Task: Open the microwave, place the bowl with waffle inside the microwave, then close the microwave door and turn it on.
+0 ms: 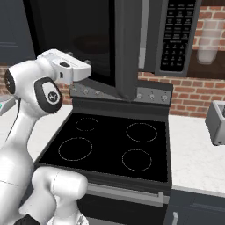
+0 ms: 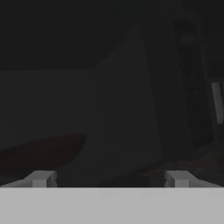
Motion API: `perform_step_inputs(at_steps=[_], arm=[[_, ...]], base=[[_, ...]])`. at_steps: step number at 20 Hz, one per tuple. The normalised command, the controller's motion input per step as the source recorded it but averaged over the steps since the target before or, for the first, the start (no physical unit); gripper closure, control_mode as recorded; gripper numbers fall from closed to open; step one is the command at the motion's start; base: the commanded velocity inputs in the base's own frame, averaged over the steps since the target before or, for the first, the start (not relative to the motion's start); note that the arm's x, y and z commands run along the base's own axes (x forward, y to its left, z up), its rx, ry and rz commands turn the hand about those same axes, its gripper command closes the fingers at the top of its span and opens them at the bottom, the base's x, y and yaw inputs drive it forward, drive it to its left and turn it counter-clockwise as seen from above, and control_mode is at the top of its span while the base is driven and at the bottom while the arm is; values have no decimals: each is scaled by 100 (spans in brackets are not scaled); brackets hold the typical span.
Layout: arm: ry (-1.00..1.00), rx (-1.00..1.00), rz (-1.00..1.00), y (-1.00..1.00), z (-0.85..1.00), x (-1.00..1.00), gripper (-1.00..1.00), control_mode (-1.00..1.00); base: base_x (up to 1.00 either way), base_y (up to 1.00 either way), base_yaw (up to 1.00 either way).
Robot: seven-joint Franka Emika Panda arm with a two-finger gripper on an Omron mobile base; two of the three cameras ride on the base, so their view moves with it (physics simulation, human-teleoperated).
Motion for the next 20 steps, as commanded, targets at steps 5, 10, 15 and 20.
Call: perform_step_inputs(at_steps=[5,10,15,20], arm=[[4,4,16,-41,5,56,-100,-100],[5,0,11,-14,2,47,-100,-100],[7,0,7,-5,1,38,-100,-100],[6,0,7,-3,0,40,-100,-100]], base=[[0,0,0],[0,0,0],[0,0,0],[0,0,0]])
